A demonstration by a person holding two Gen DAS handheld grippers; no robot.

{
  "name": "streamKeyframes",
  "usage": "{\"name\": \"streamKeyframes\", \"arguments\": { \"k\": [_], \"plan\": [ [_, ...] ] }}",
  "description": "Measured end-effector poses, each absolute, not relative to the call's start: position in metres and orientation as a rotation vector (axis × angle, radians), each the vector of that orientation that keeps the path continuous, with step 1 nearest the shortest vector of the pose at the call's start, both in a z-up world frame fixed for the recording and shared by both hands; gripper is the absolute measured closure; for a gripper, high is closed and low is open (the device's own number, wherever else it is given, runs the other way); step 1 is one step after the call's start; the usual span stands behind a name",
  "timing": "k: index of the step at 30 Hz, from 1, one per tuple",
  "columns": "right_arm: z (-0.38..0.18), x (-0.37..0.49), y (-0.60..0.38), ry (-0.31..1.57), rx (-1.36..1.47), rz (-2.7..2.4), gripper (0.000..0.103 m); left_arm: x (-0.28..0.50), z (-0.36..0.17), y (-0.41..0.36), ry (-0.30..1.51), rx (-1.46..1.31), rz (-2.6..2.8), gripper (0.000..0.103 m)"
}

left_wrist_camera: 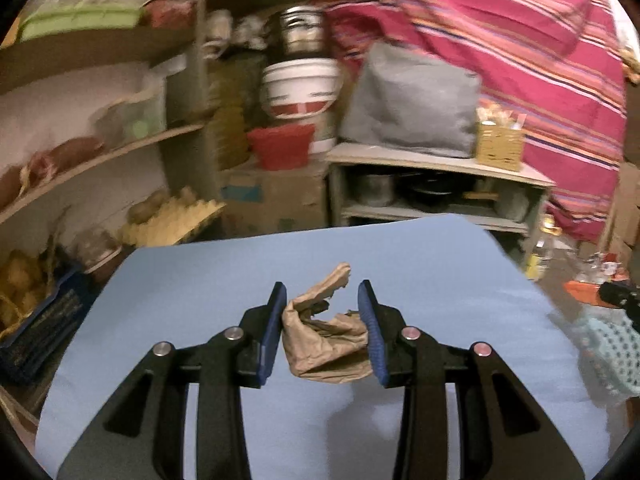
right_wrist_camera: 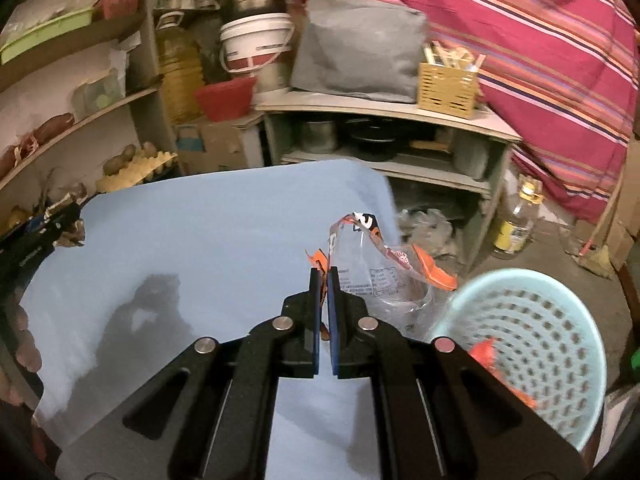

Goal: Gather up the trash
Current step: 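Carry the brown paper and clear wrapper over the light blue basket, then open both tools to drop the paper and wrapper into the basket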

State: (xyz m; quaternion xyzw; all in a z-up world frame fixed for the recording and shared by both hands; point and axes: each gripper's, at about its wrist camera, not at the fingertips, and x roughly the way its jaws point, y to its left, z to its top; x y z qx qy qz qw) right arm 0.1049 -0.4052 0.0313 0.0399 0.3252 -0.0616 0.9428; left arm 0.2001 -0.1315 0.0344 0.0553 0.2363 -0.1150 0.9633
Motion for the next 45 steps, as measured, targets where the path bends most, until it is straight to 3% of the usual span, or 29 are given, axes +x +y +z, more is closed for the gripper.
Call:
{"name": "streamKeyframes", "arguments": {
  "k": [15, 26, 30, 34, 38, 42, 45],
  "plan": [
    [0.022, 0.025, -0.528, 0.661, 0.206, -0.237, 0.098, 0.129, 0.048, -0.324, 0.458, 0.153, -0.486, 0.065],
    [0.0, 0.032, -0.564, 0.728, 0.21, -0.255, 0.095, 0.122, 0.029, -0.388, 0.484, 0.197, -0.516, 0.065],
    [-0.011, 0.033, -0.578, 0.737, 0.255, -0.25, 0.071, 0.125, 0.029, -0.394, 0.491, 0.189, -0.519, 0.065],
    [-0.014, 0.031, -0.586, 0.741, 0.263, -0.261, 0.063, 0.126, 0.03, -0.397, 0.494, 0.185, -0.524, 0.065],
    [-0.004, 0.016, -0.593, 0.686, 0.271, -0.308, 0.029, 0.127, 0.029, -0.402, 0.498, 0.183, -0.528, 0.065],
    [0.003, 0.003, -0.603, 0.65, 0.286, -0.38, 0.014, 0.129, 0.02, -0.416, 0.525, 0.186, -0.55, 0.065],
    [0.005, -0.003, -0.609, 0.641, 0.29, -0.419, 0.011, 0.131, 0.009, -0.43, 0.561, 0.19, -0.571, 0.065]
  ]
}}
